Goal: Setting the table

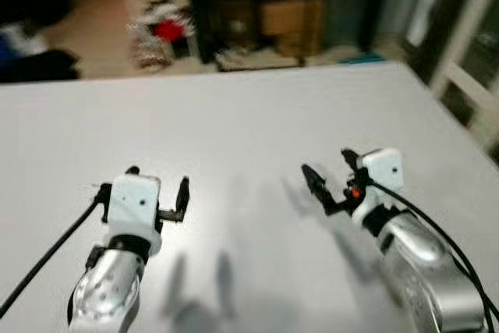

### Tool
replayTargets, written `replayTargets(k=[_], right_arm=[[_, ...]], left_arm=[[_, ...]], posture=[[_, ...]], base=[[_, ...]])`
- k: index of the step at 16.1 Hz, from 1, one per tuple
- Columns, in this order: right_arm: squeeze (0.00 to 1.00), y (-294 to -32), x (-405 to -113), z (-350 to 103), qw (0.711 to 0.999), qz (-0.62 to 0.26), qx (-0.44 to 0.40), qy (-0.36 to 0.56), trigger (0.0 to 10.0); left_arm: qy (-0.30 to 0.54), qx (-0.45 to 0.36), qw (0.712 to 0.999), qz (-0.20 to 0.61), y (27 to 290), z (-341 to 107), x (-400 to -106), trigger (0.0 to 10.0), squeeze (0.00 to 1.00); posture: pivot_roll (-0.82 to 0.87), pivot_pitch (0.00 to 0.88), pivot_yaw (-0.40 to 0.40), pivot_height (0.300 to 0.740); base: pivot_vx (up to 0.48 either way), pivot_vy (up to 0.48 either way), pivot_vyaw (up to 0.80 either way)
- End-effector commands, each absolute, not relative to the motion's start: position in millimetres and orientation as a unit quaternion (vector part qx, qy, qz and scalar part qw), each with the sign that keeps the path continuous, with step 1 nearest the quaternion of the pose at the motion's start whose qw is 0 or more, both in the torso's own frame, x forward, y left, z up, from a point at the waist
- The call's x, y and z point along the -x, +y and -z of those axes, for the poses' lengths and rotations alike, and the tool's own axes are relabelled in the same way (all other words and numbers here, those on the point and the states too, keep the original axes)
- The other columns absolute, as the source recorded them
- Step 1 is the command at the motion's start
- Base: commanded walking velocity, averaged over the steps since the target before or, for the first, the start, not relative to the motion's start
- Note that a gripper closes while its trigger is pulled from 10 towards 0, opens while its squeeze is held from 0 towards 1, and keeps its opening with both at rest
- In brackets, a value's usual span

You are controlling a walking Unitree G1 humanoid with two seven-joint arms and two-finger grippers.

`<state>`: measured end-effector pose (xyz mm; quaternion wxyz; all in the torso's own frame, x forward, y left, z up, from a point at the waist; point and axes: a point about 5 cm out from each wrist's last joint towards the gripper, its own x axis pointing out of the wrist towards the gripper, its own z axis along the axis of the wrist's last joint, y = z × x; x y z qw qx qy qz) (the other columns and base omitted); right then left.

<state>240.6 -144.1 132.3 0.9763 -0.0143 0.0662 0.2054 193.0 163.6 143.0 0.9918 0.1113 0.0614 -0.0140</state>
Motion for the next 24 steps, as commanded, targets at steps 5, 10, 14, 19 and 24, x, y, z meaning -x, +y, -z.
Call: replayTargets(k=[5, 10, 14, 19, 24], right_arm=[[1.0, -135.3, -240.8, -132.1, 0.973, -0.22, -0.001, 0.064, 10.0], [1.0, -136.0, -239.8, -132.1, 0.975, -0.211, -0.01, 0.064, 10.0], [1.0, -137.0, -242.5, -130.9, 0.978, -0.195, -0.019, 0.068, 10.0], [1.0, -133.9, -249.6, -135.7, 0.981, -0.183, -0.001, 0.061, 10.0], [0.0, -126.2, -249.6, -139.6, 0.97, -0.233, -0.035, 0.059, 10.0]], left_arm=[[0.067, -0.129, 0.989, -0.012, 177.2, -144.9, -193.2, 10.0, 0.0], [0.067, -0.134, 0.989, -0.009, 176.8, -145.1, -193.2, 10.0, 0.0], [0.065, -0.136, 0.989, -0.011, 177.9, -146.9, -193.6, 10.0, 0.0], [0.062, -0.137, 0.989, -0.014, 178.7, -148.7, -194.8, 10.0, 0.0], [0.057, -0.134, 0.989, -0.02, 177.7, -151.5, -192.5, 10.0, 0.0]], posture=[[-0.05, 0.01, 0.042, 0.74], [-0.05, 0.015, 0.043, 0.74], [-0.05, 0.014, 0.046, 0.74], [-0.05, 0.013, 0.046, 0.74], [-0.03, 0.011, 0.034, 0.74]], base=[[0.0, 0.31, 0.8], [0.0, 0.311, 0.8], [0.0, 0.312, 0.0], [0.0, 0.31, 0.0], [0.0, 0.312, 0.0]])
